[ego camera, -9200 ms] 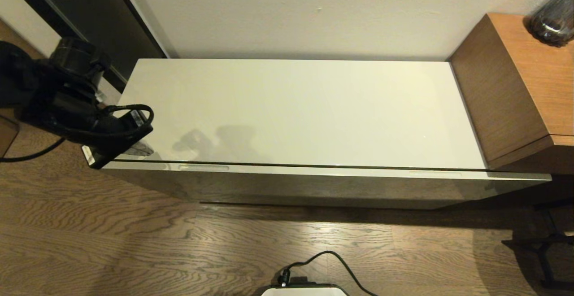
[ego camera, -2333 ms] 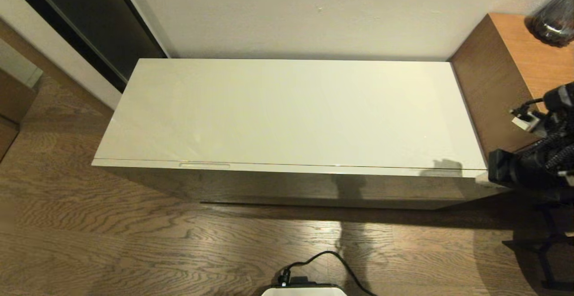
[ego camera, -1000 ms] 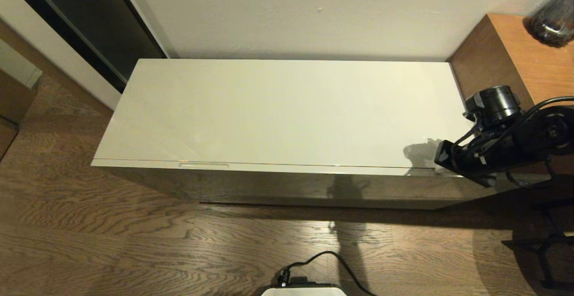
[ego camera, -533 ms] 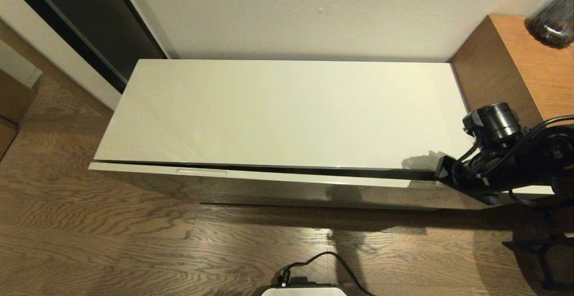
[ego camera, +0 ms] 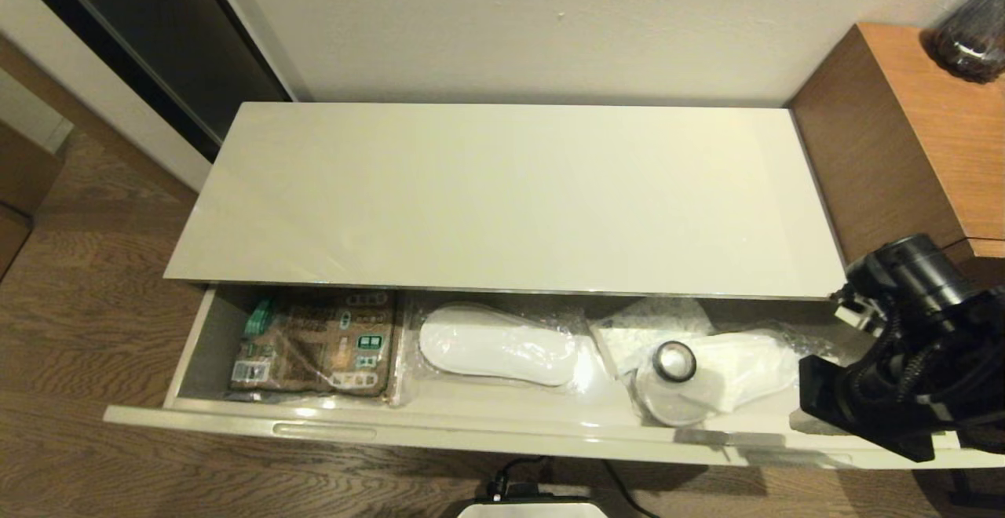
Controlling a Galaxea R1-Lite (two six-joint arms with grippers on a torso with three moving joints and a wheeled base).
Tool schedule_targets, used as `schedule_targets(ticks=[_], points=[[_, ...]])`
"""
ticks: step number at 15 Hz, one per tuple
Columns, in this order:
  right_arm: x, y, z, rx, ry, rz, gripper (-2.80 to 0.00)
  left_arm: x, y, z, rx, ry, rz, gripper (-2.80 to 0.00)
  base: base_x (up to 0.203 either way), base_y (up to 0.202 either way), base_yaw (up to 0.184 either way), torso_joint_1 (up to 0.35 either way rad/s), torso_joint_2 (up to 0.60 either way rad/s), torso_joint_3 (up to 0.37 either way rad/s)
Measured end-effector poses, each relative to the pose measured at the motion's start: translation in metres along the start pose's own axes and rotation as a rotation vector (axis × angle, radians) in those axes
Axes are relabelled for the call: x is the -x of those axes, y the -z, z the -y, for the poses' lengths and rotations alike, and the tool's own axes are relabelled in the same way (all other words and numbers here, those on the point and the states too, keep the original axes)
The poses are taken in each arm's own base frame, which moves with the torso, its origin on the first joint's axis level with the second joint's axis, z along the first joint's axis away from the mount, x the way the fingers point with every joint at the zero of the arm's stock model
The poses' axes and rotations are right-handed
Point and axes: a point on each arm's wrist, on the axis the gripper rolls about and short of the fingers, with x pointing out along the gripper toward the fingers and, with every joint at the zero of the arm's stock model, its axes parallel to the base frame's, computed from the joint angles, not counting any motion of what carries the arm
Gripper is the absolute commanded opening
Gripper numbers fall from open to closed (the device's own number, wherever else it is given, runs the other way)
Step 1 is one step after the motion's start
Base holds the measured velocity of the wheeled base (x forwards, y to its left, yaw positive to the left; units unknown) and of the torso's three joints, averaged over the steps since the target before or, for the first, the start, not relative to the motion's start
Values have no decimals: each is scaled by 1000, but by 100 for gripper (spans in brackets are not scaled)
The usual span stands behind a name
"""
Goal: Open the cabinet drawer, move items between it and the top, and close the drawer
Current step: Open the drawer, then take out the adhesive tape from the drawer
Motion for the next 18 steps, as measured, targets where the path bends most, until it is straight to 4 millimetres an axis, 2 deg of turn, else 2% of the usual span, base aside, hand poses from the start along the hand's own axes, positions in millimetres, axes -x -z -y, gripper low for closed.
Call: schedule_targets(ticks=[2,4,6,8,10,13,16,18], points=[[35,18,7,16,-32,-28,-280,0,0,0,0,-2,-1,-280,0,0,0,0,0,0],[63,26,10,25,-41,-40,-280,0,0,0,0,-1,-1,-280,0,0,0,0,0,0],[80,29,11,38,-25,-65,-280,0,0,0,0,-1,0,-280,0,0,0,0,0,0],[86,25,8,84,-28,-49,-280,0,0,0,0,-2,0,-280,0,0,0,0,0,0],[82,14,0,193,-40,34,-280,0,0,0,0,-1,0,-280,0,0,0,0,0,0],[57,-13,-19,392,20,116,-280,0,0,0,0,-1,-1,-280,0,0,0,0,0,0],[32,-41,-58,595,139,186,-280,0,0,0,0,-1,0,-280,0,0,0,0,0,0],[28,-40,-87,671,187,185,-280,0,0,0,-1,-1,0,-280,0,0,0,0,0,0]])
